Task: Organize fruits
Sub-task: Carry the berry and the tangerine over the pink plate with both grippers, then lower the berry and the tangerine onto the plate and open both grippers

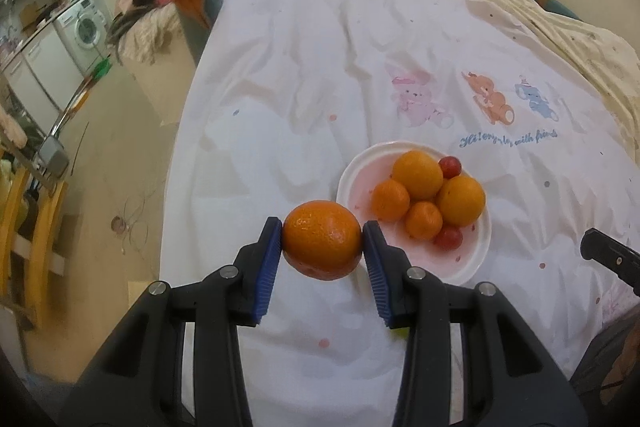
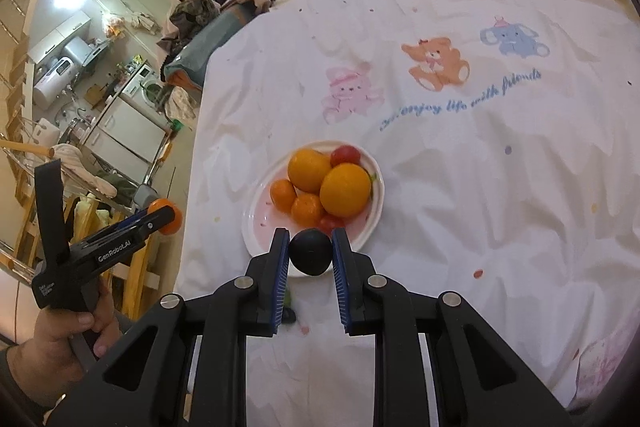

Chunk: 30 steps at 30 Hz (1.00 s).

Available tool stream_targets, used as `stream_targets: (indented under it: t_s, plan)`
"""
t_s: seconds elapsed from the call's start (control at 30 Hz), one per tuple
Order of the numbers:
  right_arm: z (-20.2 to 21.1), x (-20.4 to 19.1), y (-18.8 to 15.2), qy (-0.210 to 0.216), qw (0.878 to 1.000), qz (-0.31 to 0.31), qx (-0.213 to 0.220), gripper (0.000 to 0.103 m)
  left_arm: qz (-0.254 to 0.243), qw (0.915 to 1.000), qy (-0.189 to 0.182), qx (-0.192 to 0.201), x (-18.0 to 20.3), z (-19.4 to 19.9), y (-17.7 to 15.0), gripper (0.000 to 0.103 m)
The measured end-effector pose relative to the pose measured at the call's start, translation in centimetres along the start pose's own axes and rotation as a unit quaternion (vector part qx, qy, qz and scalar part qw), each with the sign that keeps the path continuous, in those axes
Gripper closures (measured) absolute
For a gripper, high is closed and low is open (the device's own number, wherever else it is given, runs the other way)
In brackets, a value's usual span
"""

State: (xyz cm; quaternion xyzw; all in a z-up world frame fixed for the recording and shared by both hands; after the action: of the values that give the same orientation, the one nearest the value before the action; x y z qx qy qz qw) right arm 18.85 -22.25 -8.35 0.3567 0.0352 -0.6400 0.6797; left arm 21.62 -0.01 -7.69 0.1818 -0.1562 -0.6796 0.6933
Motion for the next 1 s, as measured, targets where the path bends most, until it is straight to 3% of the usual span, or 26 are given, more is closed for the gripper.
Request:
stream_targets:
  t_s: [0.27,0.5,0.83,1.0]
  plan:
    - [-1.4,0.7,2.1,-0.018,1.000,0.007,0.001,0.081,-0.034,0.9993,-0.009,0.008,2.0,-1.0,2.3,0.066]
    - [-2.7,1.0,2.1,-0.027,1.000,0.006,-0.013,0.080,-0.035,0.9989,-0.030,0.005,3.4,-2.8,3.3,0.066]
    - [-5.4,1.7,2.9,-0.040,0.999,0.007,-0.034,0.081,-0.041,0.9976,-0.052,-0.022,4.4,-5.9,2.3,0.066]
    - [-7.0,1.6,3.2,-0.027,0.998,0.006,-0.050,0.080,-0.039,0.9970,-0.055,-0.037,4.5,-6.9,2.0,0.066]
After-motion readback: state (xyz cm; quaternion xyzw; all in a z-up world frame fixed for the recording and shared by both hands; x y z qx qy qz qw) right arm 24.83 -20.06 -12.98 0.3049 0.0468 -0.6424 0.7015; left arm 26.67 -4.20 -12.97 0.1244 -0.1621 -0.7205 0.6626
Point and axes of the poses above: each gripper's, at about its wrist camera, not at the fingertips, and z roughly against the way its jaws point, x to its right, y to its top, the point moved 10 cm from there along -z, roughly the way its jaws point, and after that the axes turned 6 degrees about -x, right-handed, at the moved point
